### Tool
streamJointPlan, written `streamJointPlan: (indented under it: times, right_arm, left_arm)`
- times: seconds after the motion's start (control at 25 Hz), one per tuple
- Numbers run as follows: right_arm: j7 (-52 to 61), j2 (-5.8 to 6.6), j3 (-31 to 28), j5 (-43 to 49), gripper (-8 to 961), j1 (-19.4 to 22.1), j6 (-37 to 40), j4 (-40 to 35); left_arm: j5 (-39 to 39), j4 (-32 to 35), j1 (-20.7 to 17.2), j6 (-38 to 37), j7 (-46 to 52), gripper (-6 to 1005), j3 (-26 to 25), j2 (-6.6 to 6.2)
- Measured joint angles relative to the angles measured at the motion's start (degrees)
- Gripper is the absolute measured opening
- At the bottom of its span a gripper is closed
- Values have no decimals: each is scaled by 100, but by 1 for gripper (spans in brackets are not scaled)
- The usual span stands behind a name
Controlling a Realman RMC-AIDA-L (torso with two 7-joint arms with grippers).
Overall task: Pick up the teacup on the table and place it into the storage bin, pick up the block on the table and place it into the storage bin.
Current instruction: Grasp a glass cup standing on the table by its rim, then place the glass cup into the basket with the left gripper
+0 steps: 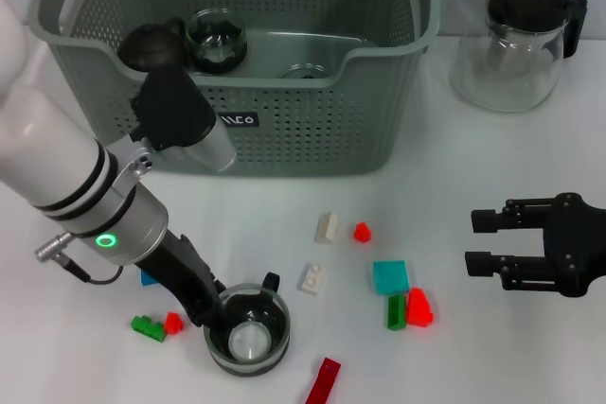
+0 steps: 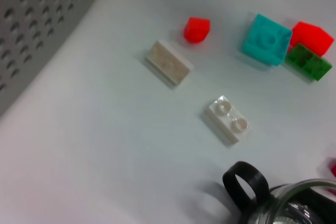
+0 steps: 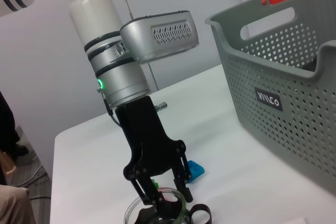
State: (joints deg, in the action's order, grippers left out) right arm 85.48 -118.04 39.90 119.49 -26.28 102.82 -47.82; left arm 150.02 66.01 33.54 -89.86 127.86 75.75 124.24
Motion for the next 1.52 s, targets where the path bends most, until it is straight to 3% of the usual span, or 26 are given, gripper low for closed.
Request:
streamJointPlan:
  times: [0.36, 0.48, 0.56, 0.72, 0.84, 0.88, 1.04, 1.16, 1.36, 1.52]
  right_arm:
    - [-27, 9, 0, -9, 638, 21, 22, 10]
    - [-41, 9, 0, -10, 638, 36, 27, 10]
    - [-39, 9, 0, -15, 638, 39, 34, 10]
    - [-39, 9, 0, -20, 638, 36, 37, 10]
    - [-39, 9, 0, -21, 638, 18, 37, 13]
    - [-38, 9, -1, -17, 638, 9, 37, 15]
    - [-33, 9, 0, -4, 638, 2, 37, 18]
    - [-37, 9, 0, -8, 638, 21, 37, 19]
    - [-52, 4, 0, -18, 638, 51, 37, 27]
    - [-56, 1, 0, 4, 638, 60, 47, 78]
  left_arm:
    - [9, 62, -9, -17, 166, 369, -15, -4]
    - [-25, 94, 8, -137, 168, 162, -183, -14]
    - [-32, 112, 45, -284, 167, 115, -432, -20]
    - [-195, 12, 201, -716, -27, 45, -1406, -43]
    - [-818, -439, 359, -1330, -592, 46, -2415, -229]
    - [-1216, -823, 440, -1654, -897, 46, -2880, -385]
    - [-2488, -1883, 594, -2209, -1400, 46, -3928, -832]
    - [-3495, -2117, 618, -2293, -1261, 47, -4514, -954]
    - [-4720, -1891, 885, -1879, -380, 47, -4853, -1114]
    - [-4483, -1355, 1200, -792, 208, 48, -4419, -1292]
